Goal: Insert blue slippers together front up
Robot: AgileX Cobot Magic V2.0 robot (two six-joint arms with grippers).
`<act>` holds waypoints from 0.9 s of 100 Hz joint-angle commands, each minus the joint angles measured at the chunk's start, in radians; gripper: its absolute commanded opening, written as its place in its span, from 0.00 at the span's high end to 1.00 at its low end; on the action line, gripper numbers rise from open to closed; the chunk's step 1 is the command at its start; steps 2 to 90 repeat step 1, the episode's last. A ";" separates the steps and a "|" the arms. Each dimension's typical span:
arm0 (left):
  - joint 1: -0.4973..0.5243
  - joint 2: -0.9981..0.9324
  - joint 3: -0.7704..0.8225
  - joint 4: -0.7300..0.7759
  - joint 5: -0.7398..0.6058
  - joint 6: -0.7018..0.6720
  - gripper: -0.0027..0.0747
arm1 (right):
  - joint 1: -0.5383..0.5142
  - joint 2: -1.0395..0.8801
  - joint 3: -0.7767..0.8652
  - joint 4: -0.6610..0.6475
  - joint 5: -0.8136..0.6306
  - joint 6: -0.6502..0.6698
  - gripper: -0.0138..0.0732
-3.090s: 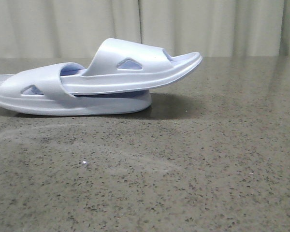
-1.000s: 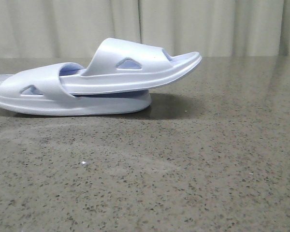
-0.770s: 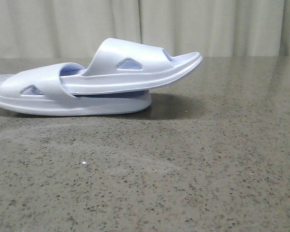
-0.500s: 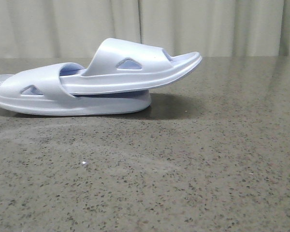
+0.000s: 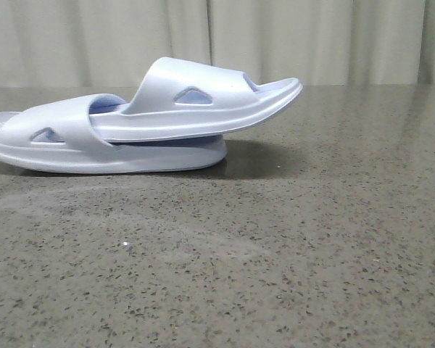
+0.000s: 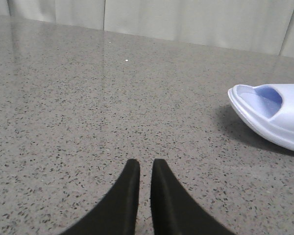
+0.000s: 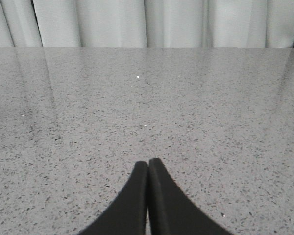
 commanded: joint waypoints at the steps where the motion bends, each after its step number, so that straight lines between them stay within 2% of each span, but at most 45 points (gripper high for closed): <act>1: 0.000 0.009 0.010 -0.008 -0.076 -0.008 0.95 | -0.004 0.005 0.020 -0.009 -0.081 0.001 0.93; 90: 0.000 0.009 0.010 -0.008 -0.076 -0.008 0.95 | -0.004 0.005 0.020 -0.009 -0.081 0.001 0.93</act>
